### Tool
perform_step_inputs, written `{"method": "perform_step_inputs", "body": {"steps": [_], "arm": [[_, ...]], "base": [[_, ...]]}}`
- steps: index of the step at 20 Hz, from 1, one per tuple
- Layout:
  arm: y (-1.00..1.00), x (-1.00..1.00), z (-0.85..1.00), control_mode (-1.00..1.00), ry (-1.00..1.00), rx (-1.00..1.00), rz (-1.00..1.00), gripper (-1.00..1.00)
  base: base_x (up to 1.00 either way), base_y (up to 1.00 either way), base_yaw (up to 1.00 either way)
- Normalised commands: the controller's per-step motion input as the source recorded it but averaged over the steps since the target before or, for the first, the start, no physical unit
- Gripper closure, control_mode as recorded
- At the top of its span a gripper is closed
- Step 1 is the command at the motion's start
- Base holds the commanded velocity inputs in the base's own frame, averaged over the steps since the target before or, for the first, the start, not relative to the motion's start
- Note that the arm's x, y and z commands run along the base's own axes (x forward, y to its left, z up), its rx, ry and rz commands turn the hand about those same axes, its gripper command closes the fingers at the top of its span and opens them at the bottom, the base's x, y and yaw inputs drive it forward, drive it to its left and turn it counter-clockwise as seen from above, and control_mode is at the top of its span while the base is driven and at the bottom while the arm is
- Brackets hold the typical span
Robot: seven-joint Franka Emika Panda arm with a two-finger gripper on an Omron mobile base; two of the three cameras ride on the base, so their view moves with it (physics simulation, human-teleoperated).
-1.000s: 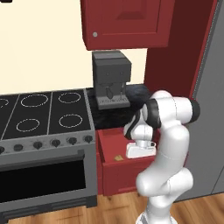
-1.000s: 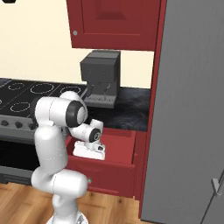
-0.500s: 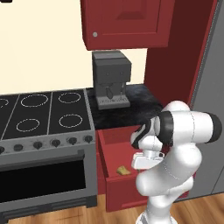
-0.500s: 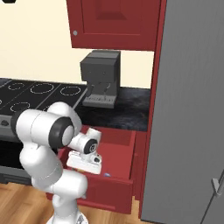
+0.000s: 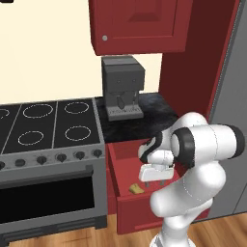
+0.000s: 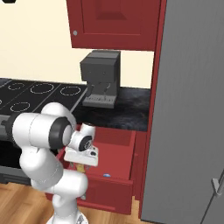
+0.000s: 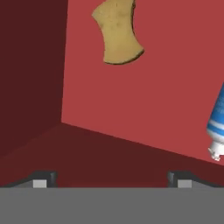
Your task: Restock the sink supplies by placing the sponge and soap dispenser on the counter and next to the sink. Make sure the soap dispenser is upright.
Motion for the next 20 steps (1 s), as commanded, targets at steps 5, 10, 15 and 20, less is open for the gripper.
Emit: {"method": "perform_step_inputs", "body": {"steps": [5,10,15,20], "arm": [[0.17,0.48,-0.15,-1.00,-0.10,0.00,0.01,-1.00],[0.19,0.32,-0.26,-1.00,-0.05,-0.01,0.02,-1.00],[0.23,0.09,-0.32,-1.00,0.00,-0.03,0.09,-1.00],[0.12,0.20,-0.31,-1.00,0.00,-0.02,0.11,-1.00]], "base": [[0.00,0.00,0.00],[0.00,0.00,0.00],[0.00,0.00,0.00],[0.00,0.00,0.00]]}}
